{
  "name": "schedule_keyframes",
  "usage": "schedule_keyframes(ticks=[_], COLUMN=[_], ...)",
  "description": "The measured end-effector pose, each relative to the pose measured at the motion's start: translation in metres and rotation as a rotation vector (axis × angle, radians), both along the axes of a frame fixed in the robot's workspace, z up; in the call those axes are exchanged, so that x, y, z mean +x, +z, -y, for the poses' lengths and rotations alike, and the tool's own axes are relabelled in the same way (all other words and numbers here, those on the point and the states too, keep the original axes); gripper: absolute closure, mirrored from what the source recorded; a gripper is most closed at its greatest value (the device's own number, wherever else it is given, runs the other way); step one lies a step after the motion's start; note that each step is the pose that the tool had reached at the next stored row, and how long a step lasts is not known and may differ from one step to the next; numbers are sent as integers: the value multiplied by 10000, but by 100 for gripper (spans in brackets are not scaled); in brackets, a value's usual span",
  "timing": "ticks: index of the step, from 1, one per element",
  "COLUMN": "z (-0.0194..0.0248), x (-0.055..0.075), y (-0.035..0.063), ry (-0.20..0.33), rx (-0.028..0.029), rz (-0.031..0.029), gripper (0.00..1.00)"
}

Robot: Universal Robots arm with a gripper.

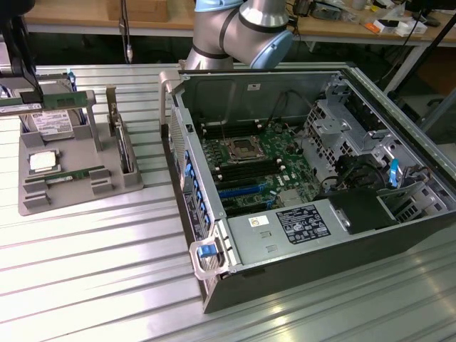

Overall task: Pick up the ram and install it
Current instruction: 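Pick up the ram and move it above insertion slot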

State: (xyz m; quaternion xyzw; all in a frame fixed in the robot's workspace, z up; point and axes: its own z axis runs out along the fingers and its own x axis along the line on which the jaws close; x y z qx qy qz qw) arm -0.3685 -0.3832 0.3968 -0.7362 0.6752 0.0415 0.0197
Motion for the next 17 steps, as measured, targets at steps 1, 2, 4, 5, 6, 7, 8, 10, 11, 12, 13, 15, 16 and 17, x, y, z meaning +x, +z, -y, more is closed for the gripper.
schedule_keyframes(ticks=[1,2,4,5,6,7,8,10,11,12,13,15,16,17], z=[0,0,0,0,0,0,-1,0,0,0,0,0,0,0], x=[0,0,1,1,1,1,5,31,40,63,83,101,119,137], y=[14,33,36,36,37,37,38,37,37,37,37,36,37,36], ry=[0,1,1,1,0,0,-1,1,0,1,1,0,0,0], rx=[2,4,6,6,5,5,4,5,5,5,5,5,5,6], rz=[1,1,1,0,0,-1,-2,-1,-1,0,0,0,-1,1], gripper=[88,88,88,88,88,88,88,88,88,88,88,88,88,88])
